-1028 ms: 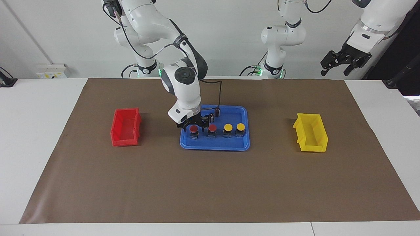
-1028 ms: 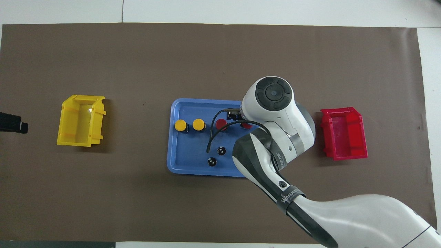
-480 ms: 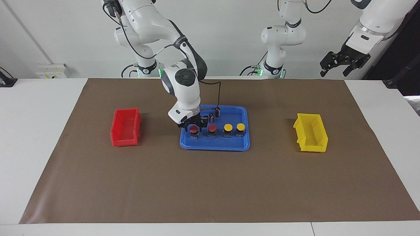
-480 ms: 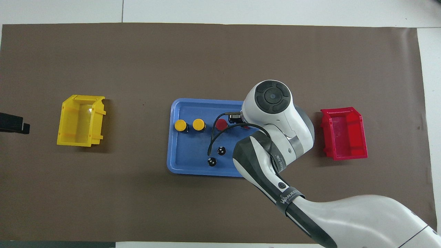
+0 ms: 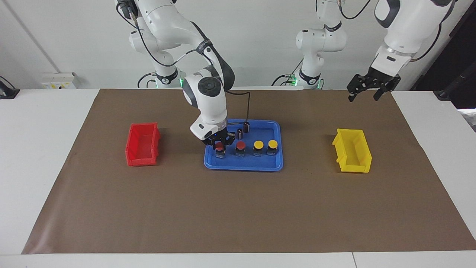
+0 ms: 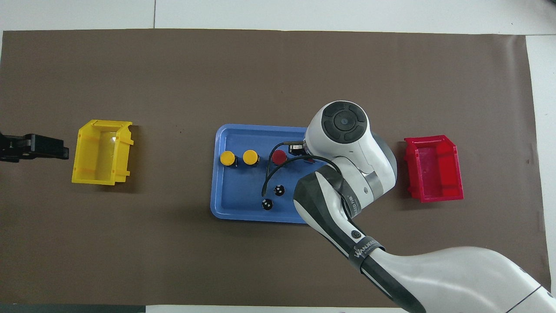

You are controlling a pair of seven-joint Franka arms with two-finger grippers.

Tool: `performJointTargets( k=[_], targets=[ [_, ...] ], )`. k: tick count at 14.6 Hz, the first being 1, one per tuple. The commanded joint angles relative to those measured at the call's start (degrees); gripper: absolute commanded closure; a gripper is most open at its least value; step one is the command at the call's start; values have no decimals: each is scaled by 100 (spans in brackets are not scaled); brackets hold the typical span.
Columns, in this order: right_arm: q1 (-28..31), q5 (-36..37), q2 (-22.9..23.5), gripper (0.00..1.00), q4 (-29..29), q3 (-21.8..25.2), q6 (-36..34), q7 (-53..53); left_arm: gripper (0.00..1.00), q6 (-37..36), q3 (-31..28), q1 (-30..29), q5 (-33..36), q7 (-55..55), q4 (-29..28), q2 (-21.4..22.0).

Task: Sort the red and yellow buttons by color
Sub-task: 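Lift the red button with the right gripper while the left gripper reaches in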

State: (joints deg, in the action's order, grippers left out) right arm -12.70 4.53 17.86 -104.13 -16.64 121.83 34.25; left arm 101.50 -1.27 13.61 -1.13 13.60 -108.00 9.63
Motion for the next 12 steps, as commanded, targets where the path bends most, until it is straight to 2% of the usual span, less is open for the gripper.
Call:
performJointTargets(
  k=[1,3,5,7,10,12],
  targets=[
    [354,-128,-474,81,393,-76,-755,-172,0,965,-22,947,87,1299,-669,-82],
    [697,-180,-1019,81,263,-67,-1264,-803,0,1467,-22,1326,87,1688,-775,-469],
    [1249,-512,-1616,81,-184,-67,-1513,-1576,0,1950,-22,1661,87,2145,-775,-1013],
    [1908,-803,-2214,81,-807,-58,-1583,-2654,2,2364,-22,1689,78,2217,-775,-1357],
    [2735,-1199,-2585,81,-1529,-32,-1331,-3852,19,2637,-22,1811,61,2409,-758,-1648],
    [2983,-1200,-2735,81,-1925,-23,-952,-4364,24,2831,-22,1916,61,2786,-758,-1797]
  ],
)
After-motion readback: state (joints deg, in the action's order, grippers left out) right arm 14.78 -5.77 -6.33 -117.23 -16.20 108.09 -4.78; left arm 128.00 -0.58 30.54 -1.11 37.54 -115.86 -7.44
